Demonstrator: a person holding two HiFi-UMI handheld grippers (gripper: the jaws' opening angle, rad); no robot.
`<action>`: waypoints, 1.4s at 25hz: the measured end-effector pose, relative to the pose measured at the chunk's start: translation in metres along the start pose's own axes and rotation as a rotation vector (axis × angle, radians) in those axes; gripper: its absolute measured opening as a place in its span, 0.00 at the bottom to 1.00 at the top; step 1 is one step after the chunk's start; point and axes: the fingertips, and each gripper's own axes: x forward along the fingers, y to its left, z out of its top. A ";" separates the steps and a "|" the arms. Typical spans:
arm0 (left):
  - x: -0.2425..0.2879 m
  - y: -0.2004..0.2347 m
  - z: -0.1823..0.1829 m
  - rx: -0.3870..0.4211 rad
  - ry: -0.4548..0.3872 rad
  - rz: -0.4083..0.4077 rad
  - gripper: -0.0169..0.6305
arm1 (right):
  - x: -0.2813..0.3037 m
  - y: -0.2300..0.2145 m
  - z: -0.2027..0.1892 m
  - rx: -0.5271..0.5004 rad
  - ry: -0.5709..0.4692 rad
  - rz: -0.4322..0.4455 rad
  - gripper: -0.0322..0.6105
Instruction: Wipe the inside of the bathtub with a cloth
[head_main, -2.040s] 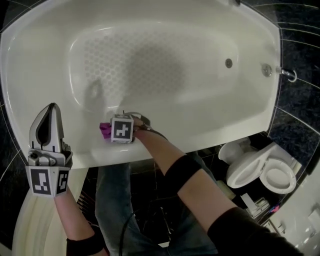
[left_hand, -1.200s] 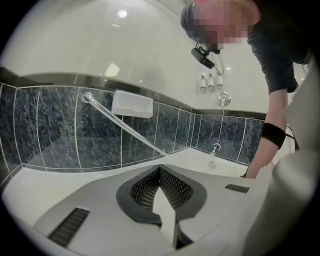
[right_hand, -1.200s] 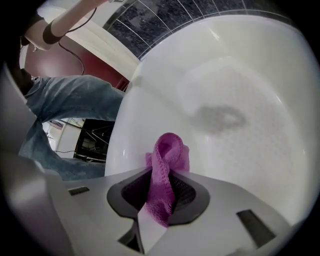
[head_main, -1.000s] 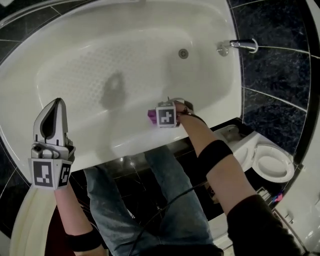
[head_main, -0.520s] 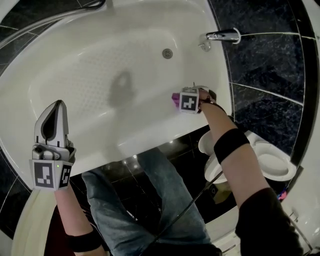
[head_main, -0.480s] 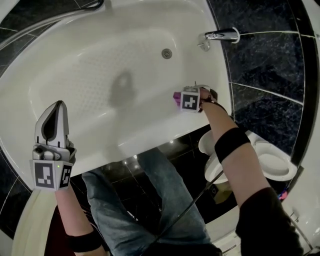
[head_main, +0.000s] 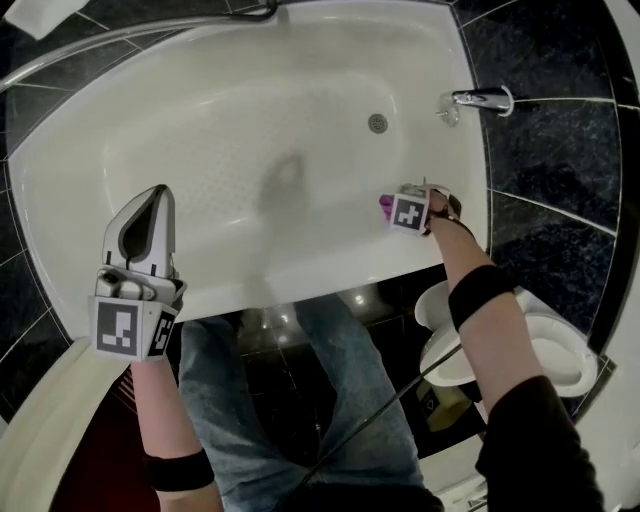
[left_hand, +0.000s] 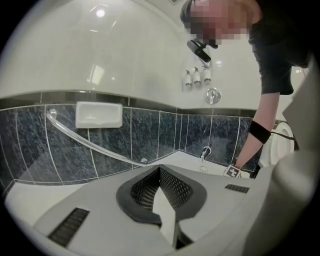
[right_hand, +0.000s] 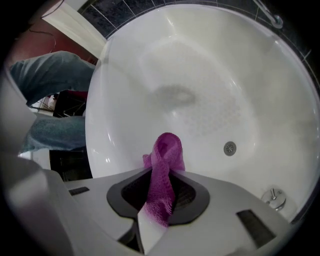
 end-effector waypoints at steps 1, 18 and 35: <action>-0.011 0.007 0.003 0.001 -0.004 0.007 0.02 | -0.005 0.008 0.019 0.007 -0.029 0.002 0.21; -0.182 0.161 -0.034 -0.003 -0.041 0.103 0.02 | -0.059 0.223 0.495 -0.233 -0.493 0.135 0.22; -0.161 0.173 -0.149 -0.041 0.069 0.192 0.02 | 0.043 0.246 0.565 -0.501 -0.382 0.302 0.21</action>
